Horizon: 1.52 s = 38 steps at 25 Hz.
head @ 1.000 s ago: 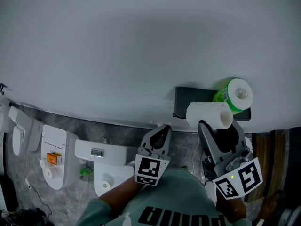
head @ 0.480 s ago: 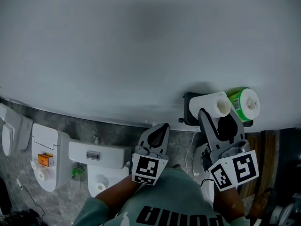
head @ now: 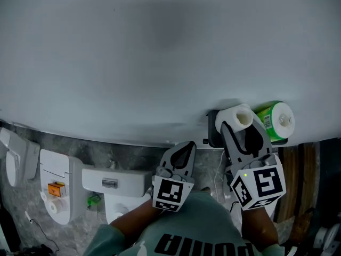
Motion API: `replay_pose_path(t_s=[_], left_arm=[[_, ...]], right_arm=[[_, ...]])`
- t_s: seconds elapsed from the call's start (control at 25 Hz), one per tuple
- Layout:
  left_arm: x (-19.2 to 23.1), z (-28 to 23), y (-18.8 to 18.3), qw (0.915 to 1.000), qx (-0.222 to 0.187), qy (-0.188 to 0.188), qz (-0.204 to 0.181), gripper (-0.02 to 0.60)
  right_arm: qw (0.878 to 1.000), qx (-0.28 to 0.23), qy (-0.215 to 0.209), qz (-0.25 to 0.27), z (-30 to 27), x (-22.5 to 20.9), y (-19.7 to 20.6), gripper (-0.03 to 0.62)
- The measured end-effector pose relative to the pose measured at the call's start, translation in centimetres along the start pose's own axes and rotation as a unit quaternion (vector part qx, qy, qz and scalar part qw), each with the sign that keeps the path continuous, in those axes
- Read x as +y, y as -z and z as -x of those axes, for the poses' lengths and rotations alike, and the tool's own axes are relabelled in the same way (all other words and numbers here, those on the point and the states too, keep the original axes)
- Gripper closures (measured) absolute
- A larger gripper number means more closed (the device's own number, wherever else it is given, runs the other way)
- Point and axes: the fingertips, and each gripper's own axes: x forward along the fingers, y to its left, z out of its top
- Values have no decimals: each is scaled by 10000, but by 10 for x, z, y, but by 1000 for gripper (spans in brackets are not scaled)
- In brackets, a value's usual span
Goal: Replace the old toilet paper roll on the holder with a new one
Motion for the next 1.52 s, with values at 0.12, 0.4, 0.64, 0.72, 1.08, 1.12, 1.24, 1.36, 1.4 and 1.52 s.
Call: replay_pose_path(t_s=[0.12,0.4,0.64,0.72,1.08,1.12,1.24,1.36,1.4,1.52], left_arm=[[-2,1,-2,10000,12,18,-50,577],[-10,6,-4,9999,32,7,-138,577],[-27,8,-4,9998,35,6,-188,577],[-34,9,-5,9998,33,16,-211,577],[-77,7,-16,9990,-33,210,-384,577],[-82,6,-18,9989,-52,241,-410,577],[-99,3,-26,9982,-105,335,-486,577],[-113,0,-31,9975,-128,423,-553,577],[-118,-2,-32,9973,-119,448,-572,577],[-130,-8,-33,9968,-86,512,-611,577]], right_arm=[[10000,-20,1,53,-1,2,-1,385],[9997,-183,-133,-13,6,7,-3,381],[9988,-381,-316,1,19,9,-8,362],[9982,-436,-415,48,26,11,-11,358],[9945,-1011,-207,170,84,-9,-33,358],[9939,-1074,-133,187,90,-15,-36,358],[9925,-1201,125,206,106,-35,-39,358],[9910,-1286,349,157,118,-56,-41,358],[9905,-1306,416,143,121,-62,-41,356],[9904,-1267,540,113,125,-79,-36,322]])
